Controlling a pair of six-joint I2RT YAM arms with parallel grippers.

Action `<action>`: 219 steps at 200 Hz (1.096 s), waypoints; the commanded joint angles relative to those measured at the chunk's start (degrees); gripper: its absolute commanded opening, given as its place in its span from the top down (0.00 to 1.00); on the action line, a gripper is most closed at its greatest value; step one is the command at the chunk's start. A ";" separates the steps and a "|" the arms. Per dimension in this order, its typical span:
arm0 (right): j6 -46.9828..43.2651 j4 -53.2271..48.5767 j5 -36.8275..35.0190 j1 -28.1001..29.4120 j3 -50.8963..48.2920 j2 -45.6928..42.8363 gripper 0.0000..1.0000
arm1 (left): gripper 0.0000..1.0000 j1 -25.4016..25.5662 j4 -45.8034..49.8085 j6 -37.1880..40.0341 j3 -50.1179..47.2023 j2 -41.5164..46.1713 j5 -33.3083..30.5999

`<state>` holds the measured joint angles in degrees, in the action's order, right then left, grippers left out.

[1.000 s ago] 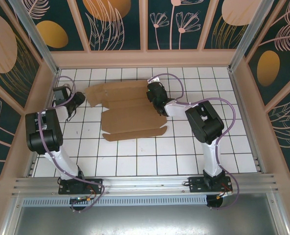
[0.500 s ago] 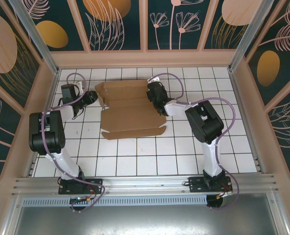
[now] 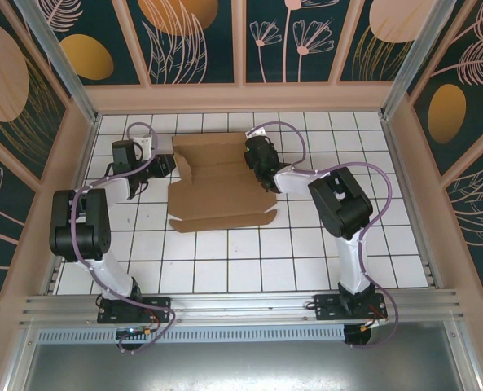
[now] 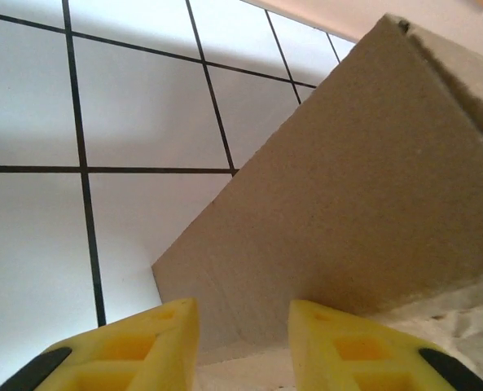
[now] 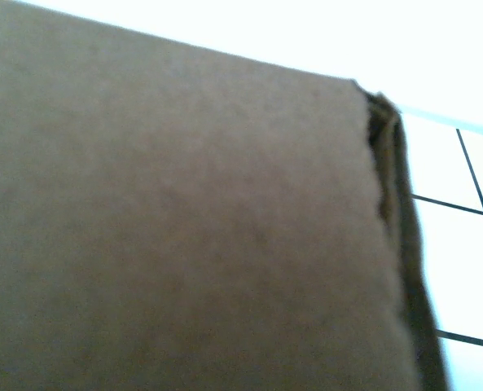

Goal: Fold the paper box

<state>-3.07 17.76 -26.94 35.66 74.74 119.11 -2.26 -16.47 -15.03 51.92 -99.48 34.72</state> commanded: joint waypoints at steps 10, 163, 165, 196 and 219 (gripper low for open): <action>-3.74 -10.11 1.55 0.44 -1.36 4.14 1.00 | 0.64 0.41 -3.49 2.38 -2.29 4.75 4.07; -3.70 -10.64 1.48 0.53 -0.82 4.60 1.00 | 0.55 7.16 5.92 13.33 1.42 3.48 -11.58; -3.70 -10.64 1.50 0.52 -0.87 4.61 1.00 | 0.55 7.18 5.83 13.41 1.47 3.43 -12.06; -3.78 -10.39 1.59 0.50 -1.04 4.42 1.00 | 0.53 7.60 5.19 14.11 3.43 2.23 -21.07; -3.87 -10.38 1.65 0.49 -1.07 4.47 1.00 | 0.51 7.79 4.69 13.99 5.64 1.66 -23.27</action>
<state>-3.09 17.52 -26.92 35.68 75.33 119.46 5.26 -11.73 -2.52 53.98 -96.88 17.23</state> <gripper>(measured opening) 0.112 0.483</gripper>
